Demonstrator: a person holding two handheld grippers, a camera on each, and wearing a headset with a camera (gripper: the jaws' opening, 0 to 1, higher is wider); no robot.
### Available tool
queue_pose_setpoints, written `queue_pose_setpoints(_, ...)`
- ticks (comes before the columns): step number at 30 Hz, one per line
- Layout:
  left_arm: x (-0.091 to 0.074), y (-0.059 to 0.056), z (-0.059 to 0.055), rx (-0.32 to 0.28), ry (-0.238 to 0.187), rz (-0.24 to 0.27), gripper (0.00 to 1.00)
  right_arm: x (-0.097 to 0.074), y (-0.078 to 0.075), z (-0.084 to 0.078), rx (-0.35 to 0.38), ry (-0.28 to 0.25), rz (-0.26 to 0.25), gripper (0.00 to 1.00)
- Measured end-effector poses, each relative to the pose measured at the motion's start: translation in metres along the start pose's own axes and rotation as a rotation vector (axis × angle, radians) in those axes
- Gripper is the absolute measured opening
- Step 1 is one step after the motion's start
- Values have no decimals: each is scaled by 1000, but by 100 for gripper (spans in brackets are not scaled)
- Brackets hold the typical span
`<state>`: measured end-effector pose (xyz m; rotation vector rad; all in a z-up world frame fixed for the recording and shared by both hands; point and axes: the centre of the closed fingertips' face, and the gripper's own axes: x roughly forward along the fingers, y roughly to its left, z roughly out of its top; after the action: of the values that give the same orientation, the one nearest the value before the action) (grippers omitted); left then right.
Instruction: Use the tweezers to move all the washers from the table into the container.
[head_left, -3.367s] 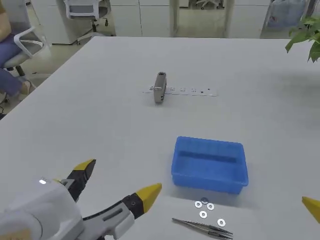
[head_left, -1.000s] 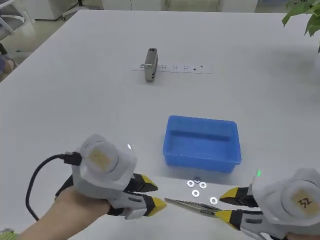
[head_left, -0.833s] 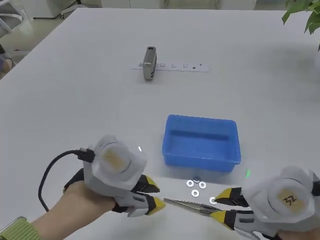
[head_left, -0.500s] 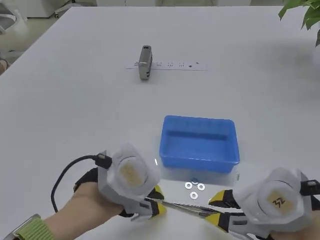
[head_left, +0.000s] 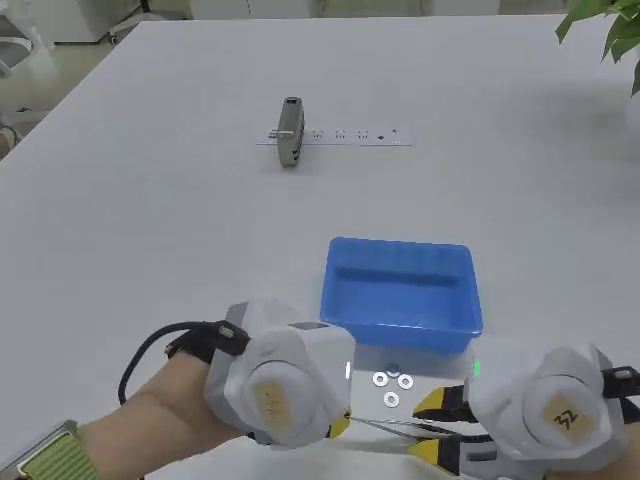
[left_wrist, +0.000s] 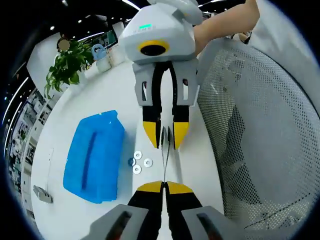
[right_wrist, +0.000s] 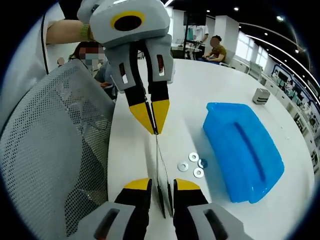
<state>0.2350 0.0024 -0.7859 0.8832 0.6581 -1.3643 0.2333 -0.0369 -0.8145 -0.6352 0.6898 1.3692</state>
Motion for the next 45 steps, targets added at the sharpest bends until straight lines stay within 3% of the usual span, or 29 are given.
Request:
queue_pose_setpoints(3,-10,0,22,12,-50,-7,0,-5,0,1,-27,-12,-18,7)
queue_pose_setpoints(5,-14,2,31,34,-46,-3,0,-10,-1,2,-15,-27,-18,6)
queue_pose_setpoints(8,-22,6,47,52,-74,14,0,-18,-5,6,-11,-53,-41,5)
queue_pose_setpoints(14,-40,16,64,87,-91,58,0,-30,-17,24,-6,-127,-119,6)
queue_pose_setpoints(19,-45,18,68,88,-100,59,0,-25,-21,33,21,-176,-131,6)
queue_pose_setpoints(26,-41,15,66,79,-91,41,0,-19,-17,32,37,-178,-118,6)
queue_pose_setpoints(33,-35,17,68,63,-89,17,0,-15,-18,29,105,-211,-105,7)
queue_pose_setpoints(40,-32,22,72,-12,-110,-34,0,-17,-19,28,154,-229,-96,7)
queue_pose_setpoints(45,-27,22,71,20,-58,-58,0,-20,-18,36,183,-250,-79,14)
